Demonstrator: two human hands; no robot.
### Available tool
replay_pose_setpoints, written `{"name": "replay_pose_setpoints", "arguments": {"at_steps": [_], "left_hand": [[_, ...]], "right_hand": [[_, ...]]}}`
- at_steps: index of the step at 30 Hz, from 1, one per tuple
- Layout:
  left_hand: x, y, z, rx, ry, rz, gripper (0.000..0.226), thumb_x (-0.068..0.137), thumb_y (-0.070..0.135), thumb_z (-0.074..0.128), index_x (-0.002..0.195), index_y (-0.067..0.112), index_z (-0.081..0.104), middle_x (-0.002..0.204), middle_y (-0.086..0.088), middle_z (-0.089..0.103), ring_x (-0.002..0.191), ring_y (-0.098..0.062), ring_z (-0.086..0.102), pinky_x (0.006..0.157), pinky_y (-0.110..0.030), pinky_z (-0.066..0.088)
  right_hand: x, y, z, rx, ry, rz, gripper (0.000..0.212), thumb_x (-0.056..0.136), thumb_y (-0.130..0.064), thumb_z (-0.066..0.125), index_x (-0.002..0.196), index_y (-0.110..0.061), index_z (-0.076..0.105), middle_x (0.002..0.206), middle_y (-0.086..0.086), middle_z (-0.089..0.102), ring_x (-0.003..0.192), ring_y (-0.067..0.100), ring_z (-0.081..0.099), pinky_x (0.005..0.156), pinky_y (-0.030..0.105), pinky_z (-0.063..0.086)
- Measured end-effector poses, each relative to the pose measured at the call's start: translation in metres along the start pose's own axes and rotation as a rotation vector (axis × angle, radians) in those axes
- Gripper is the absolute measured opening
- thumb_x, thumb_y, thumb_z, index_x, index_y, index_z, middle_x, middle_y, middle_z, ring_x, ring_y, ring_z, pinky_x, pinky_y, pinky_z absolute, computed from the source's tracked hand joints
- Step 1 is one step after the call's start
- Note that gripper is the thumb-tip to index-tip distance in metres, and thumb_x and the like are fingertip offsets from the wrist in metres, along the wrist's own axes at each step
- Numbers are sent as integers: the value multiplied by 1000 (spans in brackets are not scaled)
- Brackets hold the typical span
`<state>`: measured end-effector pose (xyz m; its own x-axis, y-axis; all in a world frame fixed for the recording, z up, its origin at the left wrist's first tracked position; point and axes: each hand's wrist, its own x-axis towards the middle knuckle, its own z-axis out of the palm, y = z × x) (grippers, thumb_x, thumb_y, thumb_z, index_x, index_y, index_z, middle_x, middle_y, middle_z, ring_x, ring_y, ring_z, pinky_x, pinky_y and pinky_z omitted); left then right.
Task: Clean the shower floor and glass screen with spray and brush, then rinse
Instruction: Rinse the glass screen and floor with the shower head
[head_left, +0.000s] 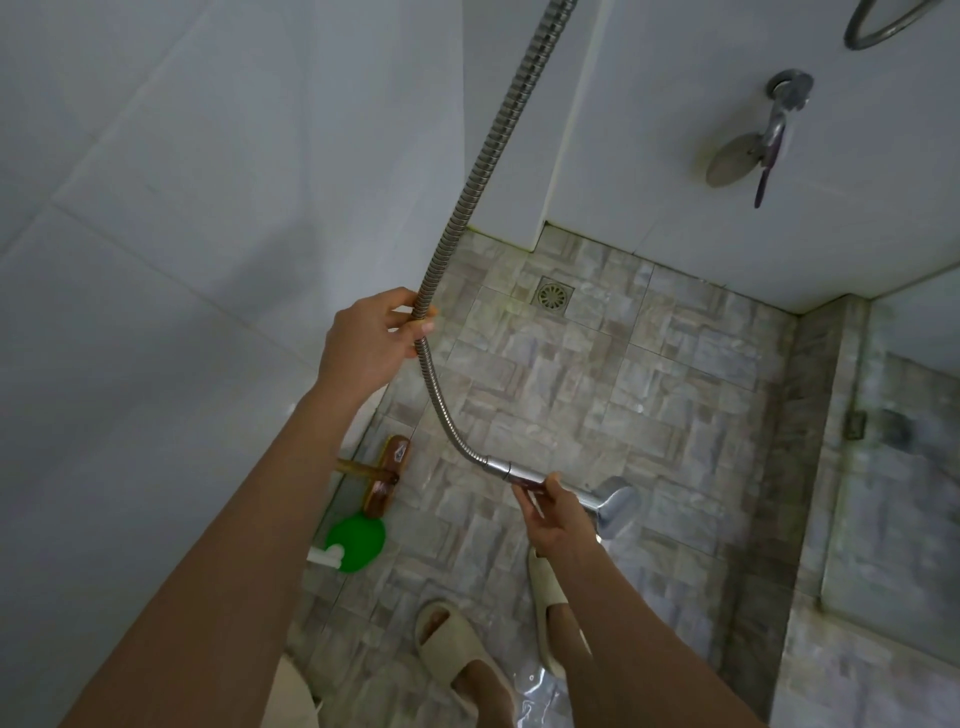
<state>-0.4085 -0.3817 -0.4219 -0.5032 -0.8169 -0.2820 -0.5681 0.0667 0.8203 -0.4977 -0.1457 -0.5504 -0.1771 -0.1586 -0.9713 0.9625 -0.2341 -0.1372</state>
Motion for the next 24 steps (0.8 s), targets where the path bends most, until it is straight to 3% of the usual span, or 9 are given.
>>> {"name": "replay_pose_setpoints", "arguments": {"at_steps": [5, 6, 9, 12, 14, 16, 18, 21, 24], "left_hand": [[3, -5, -14, 9, 45, -15, 11, 90, 22, 70, 100, 26, 72, 90, 9, 72, 82, -2, 71, 67, -12, 57], [3, -6, -17, 13, 56, -19, 10, 90, 22, 70, 99, 27, 71, 89, 9, 72, 82, -2, 71, 66, -11, 57], [6, -8, -24, 25, 81, -25, 10, 89, 23, 70, 98, 28, 72, 90, 8, 73, 83, -5, 72, 70, -18, 58], [8, -9, -30, 17, 86, -27, 10, 89, 22, 70, 98, 28, 71, 94, 5, 75, 86, -8, 72, 75, -24, 59], [9, -10, -33, 16, 96, -30, 11, 89, 21, 70, 98, 28, 71, 92, 6, 74, 84, -5, 72, 74, -22, 59], [10, -11, -34, 2, 103, -30, 12, 89, 19, 70, 96, 29, 71, 88, 11, 73, 82, -3, 71, 71, -18, 59], [11, -12, -35, -10, 107, -28, 13, 89, 18, 70, 96, 29, 71, 87, 13, 72, 83, -2, 71, 69, -16, 59], [13, -14, -34, -9, 106, -27, 12, 89, 19, 70, 97, 28, 71, 88, 14, 72, 85, -3, 71, 73, -20, 59], [17, -16, -32, 2, 108, -24, 12, 89, 21, 70, 99, 27, 72, 89, 15, 72, 86, -6, 72, 76, -25, 59]], "right_hand": [[-4, 4, 17, -133, -10, 72, 16, 94, 1, 52, 78, -1, 54, 49, 11, 64, 56, 26, 66, 84, 49, 52], [-4, 4, 20, -150, -11, 93, 15, 94, 2, 53, 78, 0, 54, 52, 13, 64, 64, 28, 65, 84, 49, 53], [-5, 3, 28, -199, -30, 122, 9, 91, 5, 56, 83, 1, 55, 67, 16, 66, 79, 29, 62, 57, 49, 58], [-6, 0, 37, -217, -67, 114, 5, 91, 4, 57, 88, 0, 55, 86, 17, 64, 85, 29, 63, 76, 48, 54], [-7, -3, 42, -217, -91, 97, 8, 91, 4, 56, 85, -1, 55, 81, 18, 64, 80, 29, 65, 91, 50, 48], [-6, -8, 46, -207, -102, 79, 15, 92, 6, 55, 79, -1, 55, 64, 17, 66, 60, 28, 69, 98, 51, 45], [-5, -12, 50, -209, -123, 62, 18, 92, 6, 54, 76, -2, 55, 55, 15, 66, 49, 25, 68, 87, 50, 53], [2, -16, 54, -243, -172, 55, 16, 92, 5, 55, 77, -2, 56, 58, 14, 67, 53, 24, 69, 65, 46, 56], [9, -22, 61, -306, -209, 54, 11, 92, 1, 57, 81, -2, 57, 69, 14, 69, 68, 25, 71, 66, 45, 58]]}}
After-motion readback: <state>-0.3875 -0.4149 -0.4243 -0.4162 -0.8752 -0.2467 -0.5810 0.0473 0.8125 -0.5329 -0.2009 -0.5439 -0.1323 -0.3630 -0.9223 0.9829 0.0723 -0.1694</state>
